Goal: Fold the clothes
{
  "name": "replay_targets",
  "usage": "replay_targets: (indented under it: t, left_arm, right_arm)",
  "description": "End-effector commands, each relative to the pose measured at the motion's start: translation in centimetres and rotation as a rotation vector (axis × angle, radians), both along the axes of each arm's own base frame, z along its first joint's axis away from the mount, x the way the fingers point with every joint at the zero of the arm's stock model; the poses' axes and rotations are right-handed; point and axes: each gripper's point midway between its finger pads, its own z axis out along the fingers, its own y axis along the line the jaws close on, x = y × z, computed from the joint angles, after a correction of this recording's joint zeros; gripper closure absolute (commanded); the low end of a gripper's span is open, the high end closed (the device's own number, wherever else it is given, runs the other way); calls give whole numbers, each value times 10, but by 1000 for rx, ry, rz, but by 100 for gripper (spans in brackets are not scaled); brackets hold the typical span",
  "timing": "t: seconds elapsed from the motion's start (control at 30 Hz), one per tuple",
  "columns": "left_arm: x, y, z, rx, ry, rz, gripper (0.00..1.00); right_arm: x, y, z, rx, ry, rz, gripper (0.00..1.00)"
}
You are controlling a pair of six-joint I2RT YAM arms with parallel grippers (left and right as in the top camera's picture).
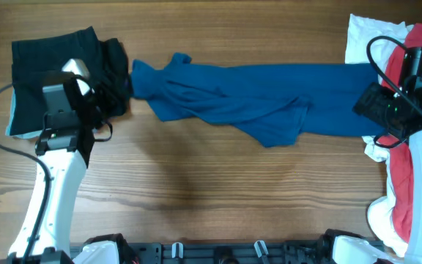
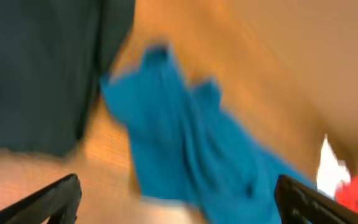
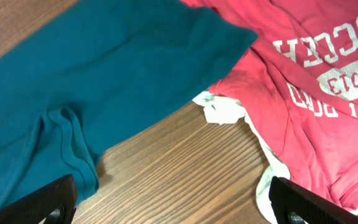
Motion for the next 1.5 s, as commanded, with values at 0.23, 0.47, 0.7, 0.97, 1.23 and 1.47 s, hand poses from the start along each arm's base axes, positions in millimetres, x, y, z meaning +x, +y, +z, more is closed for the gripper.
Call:
replay_targets:
  t: [0.23,0.47,0.7,0.97,1.23,1.47]
  left_arm:
    - [-52,-199,-44,-229,229,-437,0]
    - [-48,-297,-90,-438,303,-393,7]
    - [-27,-310,-124,-468,264,-249,11]
    - [-4,-317,-93,-530,106,-254,25]
    - [-36,-335,-92,-600,235,-412,31]
    - [-38,-343,-69,-674,191,-514,34]
  right_arm:
    - [4,8,2,36,-13,48,0]
    - [3,8,1,36,-9,49,1]
    - [2,8,1,37,-6,49,0]
    - [3,8,1,37,-9,48,0]
    - [5,8,1,35,-14,49,0]
    - [5,8,0,36,-10,49,0]
